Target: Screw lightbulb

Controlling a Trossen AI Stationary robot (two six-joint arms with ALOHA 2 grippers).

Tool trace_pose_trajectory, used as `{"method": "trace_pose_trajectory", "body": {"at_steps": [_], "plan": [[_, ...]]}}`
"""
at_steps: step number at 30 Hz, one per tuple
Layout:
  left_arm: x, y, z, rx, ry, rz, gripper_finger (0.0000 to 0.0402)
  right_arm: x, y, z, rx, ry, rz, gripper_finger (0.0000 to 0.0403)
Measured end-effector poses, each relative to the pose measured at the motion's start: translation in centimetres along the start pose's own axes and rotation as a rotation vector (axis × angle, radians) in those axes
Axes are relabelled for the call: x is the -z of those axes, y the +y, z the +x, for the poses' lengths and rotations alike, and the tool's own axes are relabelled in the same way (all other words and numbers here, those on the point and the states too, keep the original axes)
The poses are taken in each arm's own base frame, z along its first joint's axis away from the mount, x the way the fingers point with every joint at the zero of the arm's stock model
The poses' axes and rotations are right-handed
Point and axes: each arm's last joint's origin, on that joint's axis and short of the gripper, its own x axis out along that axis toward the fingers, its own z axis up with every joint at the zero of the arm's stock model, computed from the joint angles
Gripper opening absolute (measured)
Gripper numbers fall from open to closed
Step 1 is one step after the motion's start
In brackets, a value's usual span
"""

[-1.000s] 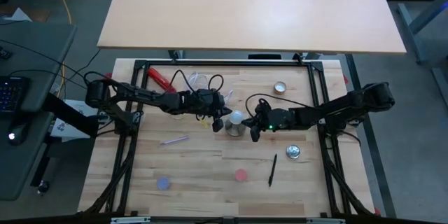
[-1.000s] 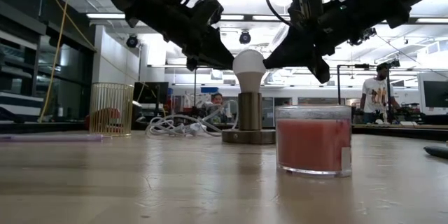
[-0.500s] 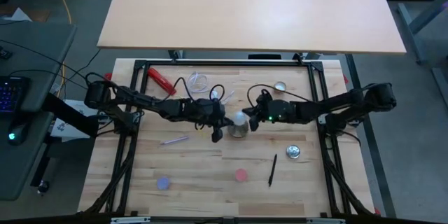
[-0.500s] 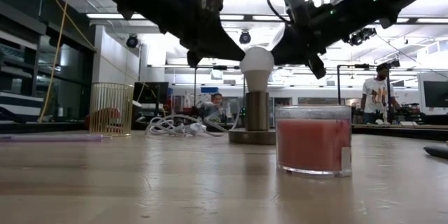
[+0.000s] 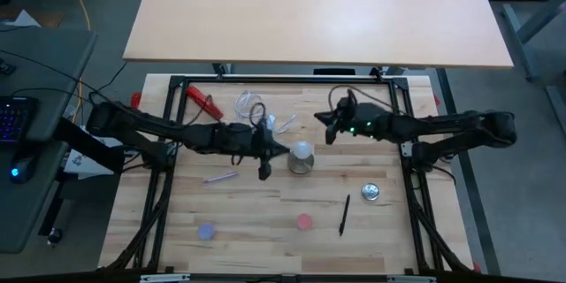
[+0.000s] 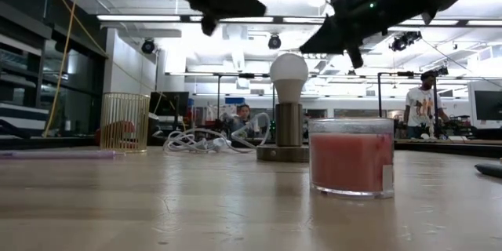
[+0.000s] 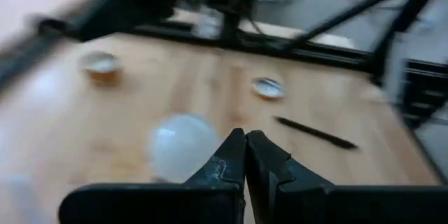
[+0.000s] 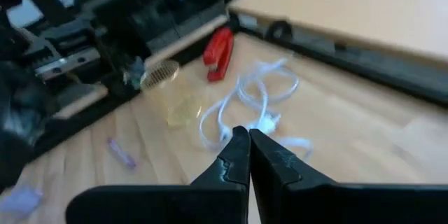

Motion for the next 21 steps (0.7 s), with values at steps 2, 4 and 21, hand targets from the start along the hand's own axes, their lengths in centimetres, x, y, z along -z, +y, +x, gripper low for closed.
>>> {"method": "trace_pose_trajectory", "body": {"at_steps": [2, 4, 21], "plan": [[-0.7, 0.4, -1.0, -0.086, -0.017, 0.041, 0.0000, -0.9, -0.4, -0.8, -0.013, -0.028, 0.002, 0.0000], [-0.9, 0.9, -1.7, -0.169, -0.005, 0.085, 0.0000, -1.7, -0.4, -1.6, -0.045, -0.056, 0.022, 0.0000], [1.2, 7.7, 4.0, -0.129, 0.044, 0.037, 0.0000, 4.9, 7.4, -5.1, -0.225, 0.263, 0.139, 0.0000]]}}
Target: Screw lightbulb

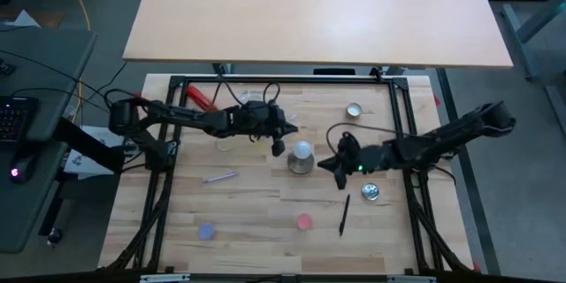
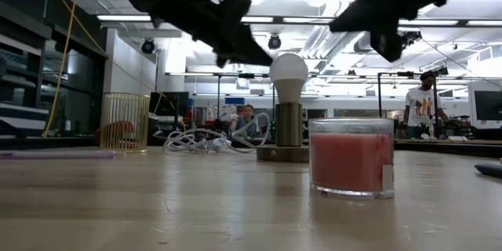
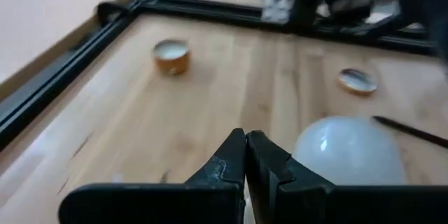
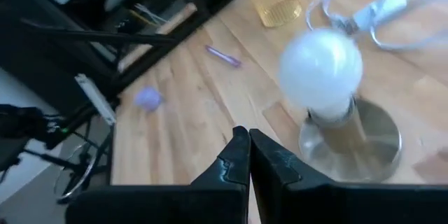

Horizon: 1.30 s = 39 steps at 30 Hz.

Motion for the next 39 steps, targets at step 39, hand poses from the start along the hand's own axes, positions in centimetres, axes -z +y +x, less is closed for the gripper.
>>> {"method": "trace_pose_trajectory", "body": {"at_steps": [39], "plan": [[1.1, -2.2, 2.8, 0.124, 0.159, 0.098, 0.0000, 2.2, 0.1, 6.3, 0.192, -0.118, 0.040, 0.0000]]}}
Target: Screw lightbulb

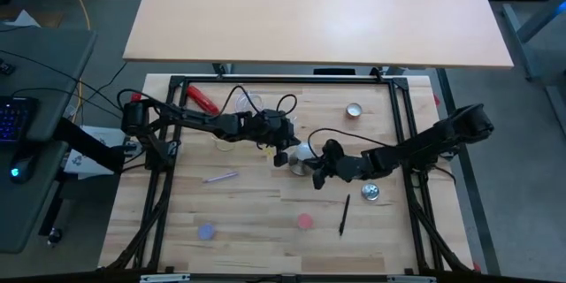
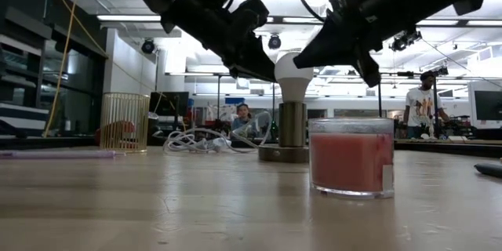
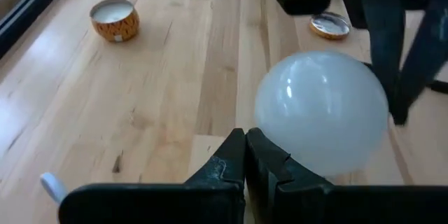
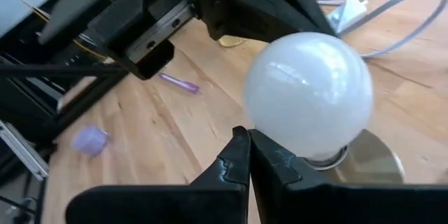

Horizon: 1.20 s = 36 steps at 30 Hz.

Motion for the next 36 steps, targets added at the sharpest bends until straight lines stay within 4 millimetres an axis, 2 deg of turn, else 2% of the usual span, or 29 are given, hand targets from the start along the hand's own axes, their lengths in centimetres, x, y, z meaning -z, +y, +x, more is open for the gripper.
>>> {"method": "trace_pose_trajectory", "body": {"at_steps": [6, 13, 18, 22, 26, 29, 31, 36], "plan": [[0.0, -0.3, -0.7, 0.012, 0.042, 0.002, 0.0000, -0.6, -0.4, -1.2, 0.041, 0.023, -0.047, 0.0000], [-0.5, -1.0, -2.7, 0.070, 0.076, -0.046, 0.0000, -1.6, -1.3, -2.4, 0.141, 0.002, -0.102, 0.0000], [-1.0, -3.3, -4.8, 0.193, 0.115, -0.051, 0.0000, -3.2, -2.6, -2.7, 0.210, -0.016, -0.134, 0.0000], [-1.5, -5.6, -7.4, 0.277, 0.134, -0.028, 0.0000, -5.2, -3.6, -3.2, 0.223, -0.058, -0.153, 0.0000], [-1.9, -6.9, -9.5, 0.226, 0.114, 0.061, 0.0000, -6.9, -4.2, -4.1, 0.189, -0.080, -0.150, 0.0000], [-2.3, -6.4, -9.8, 0.034, 0.074, 0.134, 0.0000, -7.6, -4.1, -5.0, 0.092, -0.054, -0.134, 0.0000], [-2.5, -5.4, -9.5, -0.098, 0.057, 0.165, 0.0000, -7.5, -3.7, -5.5, 0.021, -0.019, -0.118, 0.0000], [-2.8, 0.0, -7.3, -0.198, 0.005, 0.066, 0.0000, -5.3, -1.8, -6.0, -0.062, 0.066, -0.110, 0.0000]]}}
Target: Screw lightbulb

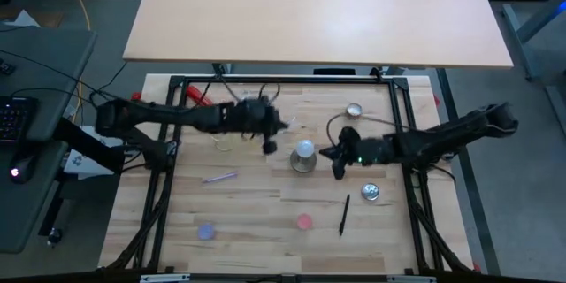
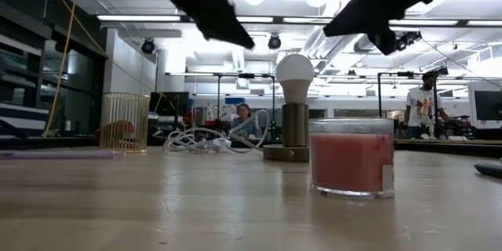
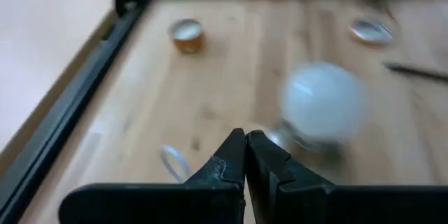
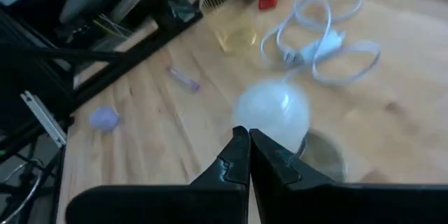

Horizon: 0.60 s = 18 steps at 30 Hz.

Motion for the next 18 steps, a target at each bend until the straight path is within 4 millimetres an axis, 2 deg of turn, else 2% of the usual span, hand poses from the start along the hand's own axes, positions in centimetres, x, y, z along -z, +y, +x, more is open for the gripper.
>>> {"method": "trace_pose_trajectory", "body": {"at_steps": [3, 6, 9, 13, 18], "plan": [[0.2, 2.8, 2.4, -0.005, -0.077, -0.060, 0.0000, 1.8, 1.2, 0.6, 0.036, 0.004, 0.017, 0.0000], [0.2, 4.1, 4.6, 0.055, -0.186, -0.056, 0.0000, 3.3, 2.1, 1.4, 0.056, -0.008, 0.040, 0.0000], [0.3, 4.1, 6.3, 0.088, -0.230, -0.046, 0.0000, 4.4, 2.6, 2.8, 0.055, -0.012, 0.077, 0.0000], [0.2, 3.5, 8.3, 0.143, -0.186, -0.032, 0.0000, 5.5, 2.7, 4.6, 0.055, 0.004, 0.121, 0.0000], [0.3, 2.4, 9.8, 0.209, -0.167, -0.012, 0.0000, 5.9, 2.9, 6.0, 0.009, -0.014, 0.156, 0.0000]]}}
